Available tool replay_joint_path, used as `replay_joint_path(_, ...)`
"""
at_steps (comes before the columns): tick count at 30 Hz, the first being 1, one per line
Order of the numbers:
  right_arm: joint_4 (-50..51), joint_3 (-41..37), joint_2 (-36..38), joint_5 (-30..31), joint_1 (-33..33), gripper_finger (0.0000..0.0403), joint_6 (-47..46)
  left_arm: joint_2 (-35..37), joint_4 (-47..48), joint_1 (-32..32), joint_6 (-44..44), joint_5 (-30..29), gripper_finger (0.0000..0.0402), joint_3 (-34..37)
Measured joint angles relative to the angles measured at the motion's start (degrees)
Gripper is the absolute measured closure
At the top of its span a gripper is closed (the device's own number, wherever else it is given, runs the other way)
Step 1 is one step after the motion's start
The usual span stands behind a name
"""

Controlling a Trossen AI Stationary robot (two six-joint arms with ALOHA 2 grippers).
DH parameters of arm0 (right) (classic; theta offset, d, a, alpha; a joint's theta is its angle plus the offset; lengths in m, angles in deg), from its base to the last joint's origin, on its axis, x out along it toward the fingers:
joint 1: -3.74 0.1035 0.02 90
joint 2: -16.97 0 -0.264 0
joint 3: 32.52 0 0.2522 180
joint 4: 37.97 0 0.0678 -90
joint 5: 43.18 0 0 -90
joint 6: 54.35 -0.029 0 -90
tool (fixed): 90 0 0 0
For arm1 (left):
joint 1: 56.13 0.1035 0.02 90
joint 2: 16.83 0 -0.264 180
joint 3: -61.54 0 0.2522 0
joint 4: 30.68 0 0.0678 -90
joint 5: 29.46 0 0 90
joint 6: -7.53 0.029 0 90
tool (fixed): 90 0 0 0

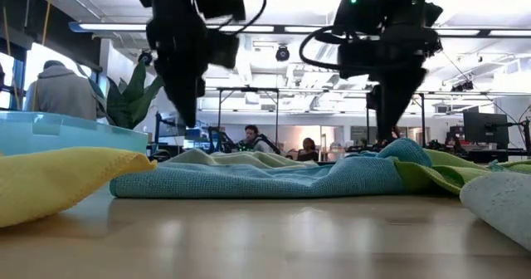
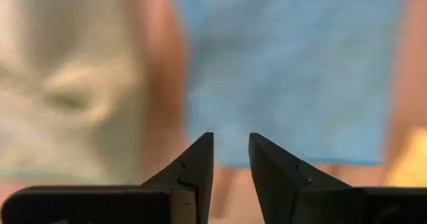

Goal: Fold microfiber towels
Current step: Fold the bottom blue microfiber towel

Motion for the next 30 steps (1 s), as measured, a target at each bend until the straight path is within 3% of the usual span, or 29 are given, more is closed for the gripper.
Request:
replay_joint_path(6, -2.8, -2.6, 0.4, 3.9, 9.3, 0.0226, -1.6, -0.8, -6.4, -7.3, -4.5, 0.1, 0.0321, 0.0)
replay_joint_path(13, -6.6, -2.9, 0.5, 10.7, 18.9, 0.0226, -4.6, -0.8, -10.0, -12.0, -10.9, -4.5, 0.0322, 0.0)
replay_joint_path(23, -9.4, -3.1, 0.3, 17.6, 22.1, 0.0226, -14.3, -1.0, -10.3, -14.6, -17.3, -8.0, 0.0322, 0.0)
replay_joint_path(30, -24.5, -12.2, 0.3, 18.7, 24.2, 0.0226, -25.1, -1.0, -10.3, -16.6, -20.0, -8.8, 0.0322, 0.0)
